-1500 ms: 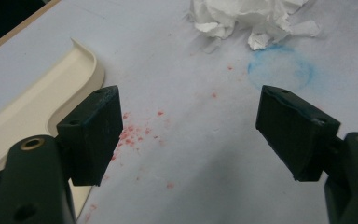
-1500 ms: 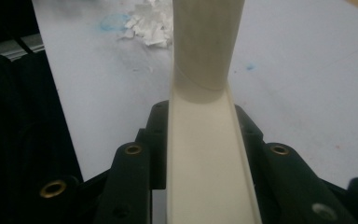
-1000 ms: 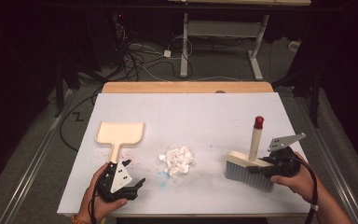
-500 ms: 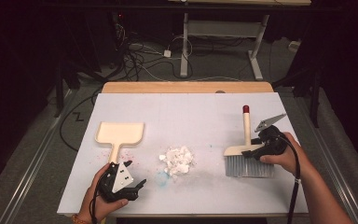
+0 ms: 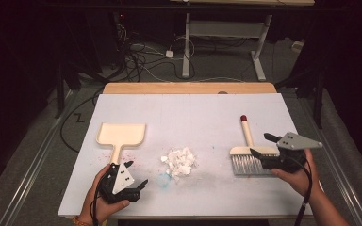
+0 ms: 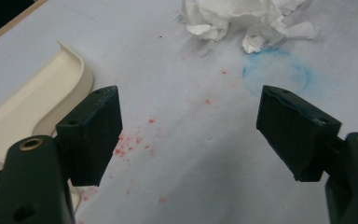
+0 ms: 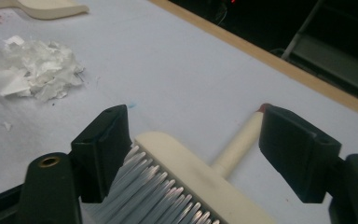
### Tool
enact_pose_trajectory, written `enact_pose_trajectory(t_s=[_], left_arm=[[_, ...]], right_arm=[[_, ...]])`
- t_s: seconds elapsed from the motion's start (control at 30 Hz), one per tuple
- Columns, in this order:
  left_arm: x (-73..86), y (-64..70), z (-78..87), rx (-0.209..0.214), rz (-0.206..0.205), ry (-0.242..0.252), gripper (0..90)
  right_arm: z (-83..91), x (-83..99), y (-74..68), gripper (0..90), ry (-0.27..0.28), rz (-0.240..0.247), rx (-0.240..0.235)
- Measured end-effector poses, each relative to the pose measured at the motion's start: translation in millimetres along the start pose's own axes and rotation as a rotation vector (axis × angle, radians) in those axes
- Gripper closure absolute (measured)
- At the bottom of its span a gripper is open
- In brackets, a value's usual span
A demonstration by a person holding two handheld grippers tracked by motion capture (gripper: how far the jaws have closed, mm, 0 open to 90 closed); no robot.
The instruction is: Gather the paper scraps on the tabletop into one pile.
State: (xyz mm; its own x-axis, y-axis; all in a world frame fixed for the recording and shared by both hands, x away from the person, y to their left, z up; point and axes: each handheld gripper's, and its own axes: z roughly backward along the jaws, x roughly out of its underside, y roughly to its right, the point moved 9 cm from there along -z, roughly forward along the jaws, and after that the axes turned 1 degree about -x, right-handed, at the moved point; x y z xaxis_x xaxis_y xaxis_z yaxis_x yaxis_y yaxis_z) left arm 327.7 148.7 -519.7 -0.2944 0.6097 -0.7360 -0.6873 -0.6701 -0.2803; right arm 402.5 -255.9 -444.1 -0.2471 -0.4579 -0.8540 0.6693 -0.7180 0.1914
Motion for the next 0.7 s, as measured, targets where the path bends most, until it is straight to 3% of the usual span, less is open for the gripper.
enact_pose_trajectory(t_s=[0.1,0.27,0.37,0.5,0.7], left_arm=[[-1.9,0.7,1.9,-0.003,0.002,0.013,20.5],[-4.8,1.7,6.0,-0.012,0.024,0.045,16.2],[-7.8,0.2,6.7,-0.020,0.035,0.059,15.6],[-10.1,-1.0,4.8,-0.025,0.049,0.064,15.6],[-11.5,0.3,3.1,-0.037,0.041,0.063,15.6]], right_arm=[[13.5,5.0,-12.7,22.8,0.064,0.002,0.028],[30.0,19.1,-25.5,19.9,0.082,0.019,0.105],[38.5,24.1,-30.6,19.8,0.114,0.019,0.118],[38.9,28.8,-32.6,18.7,0.112,0.041,0.138],[35.7,30.7,-31.1,17.5,0.111,0.027,0.123]])
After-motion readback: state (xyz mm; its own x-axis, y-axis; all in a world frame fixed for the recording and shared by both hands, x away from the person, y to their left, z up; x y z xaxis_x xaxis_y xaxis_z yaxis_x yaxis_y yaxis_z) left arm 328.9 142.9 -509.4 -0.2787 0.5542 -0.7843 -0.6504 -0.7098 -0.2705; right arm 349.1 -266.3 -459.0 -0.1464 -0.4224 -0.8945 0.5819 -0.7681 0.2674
